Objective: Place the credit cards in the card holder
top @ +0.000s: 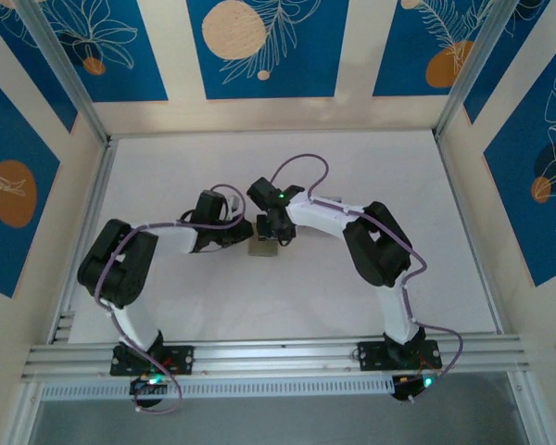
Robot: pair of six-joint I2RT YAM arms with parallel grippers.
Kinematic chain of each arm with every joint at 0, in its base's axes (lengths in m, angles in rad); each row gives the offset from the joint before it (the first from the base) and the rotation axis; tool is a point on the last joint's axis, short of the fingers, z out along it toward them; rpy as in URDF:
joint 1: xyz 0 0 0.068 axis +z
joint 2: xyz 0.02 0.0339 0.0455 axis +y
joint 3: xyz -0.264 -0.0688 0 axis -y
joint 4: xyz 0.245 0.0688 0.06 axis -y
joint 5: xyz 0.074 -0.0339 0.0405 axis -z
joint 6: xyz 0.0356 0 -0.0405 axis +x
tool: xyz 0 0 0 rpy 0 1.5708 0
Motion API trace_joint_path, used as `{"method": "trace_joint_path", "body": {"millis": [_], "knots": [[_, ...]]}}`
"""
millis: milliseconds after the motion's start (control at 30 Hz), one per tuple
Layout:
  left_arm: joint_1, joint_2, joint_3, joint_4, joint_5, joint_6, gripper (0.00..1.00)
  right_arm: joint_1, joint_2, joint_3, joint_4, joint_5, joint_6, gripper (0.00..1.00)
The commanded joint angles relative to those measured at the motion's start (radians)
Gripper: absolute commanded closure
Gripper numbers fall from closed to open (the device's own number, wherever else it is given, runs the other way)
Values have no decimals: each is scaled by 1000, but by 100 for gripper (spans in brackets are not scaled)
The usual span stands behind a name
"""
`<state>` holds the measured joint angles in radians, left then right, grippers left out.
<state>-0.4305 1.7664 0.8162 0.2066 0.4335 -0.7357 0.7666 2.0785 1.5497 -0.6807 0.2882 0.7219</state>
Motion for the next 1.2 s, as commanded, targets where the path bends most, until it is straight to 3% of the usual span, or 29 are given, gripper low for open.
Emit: {"method": "trace_joint_path", "body": {"millis": [0,433,600,800,1167], "knots": [[-13,38,-34,39,-31,-18,100,3,33,33,-19,-16,-1,60],[-36,69,-107,92,-88,-34,100,50,144,138,-144,133,14,61],[-37,76,-119,103,-96,-43,100,59,143,136,-162,169,23,73],[-38,80,-127,93,-126,-40,100,71,42,104,-166,220,6,99],[-71,2,-158,55,-104,18,100,18,-194,-198,-29,67,51,100]]}}
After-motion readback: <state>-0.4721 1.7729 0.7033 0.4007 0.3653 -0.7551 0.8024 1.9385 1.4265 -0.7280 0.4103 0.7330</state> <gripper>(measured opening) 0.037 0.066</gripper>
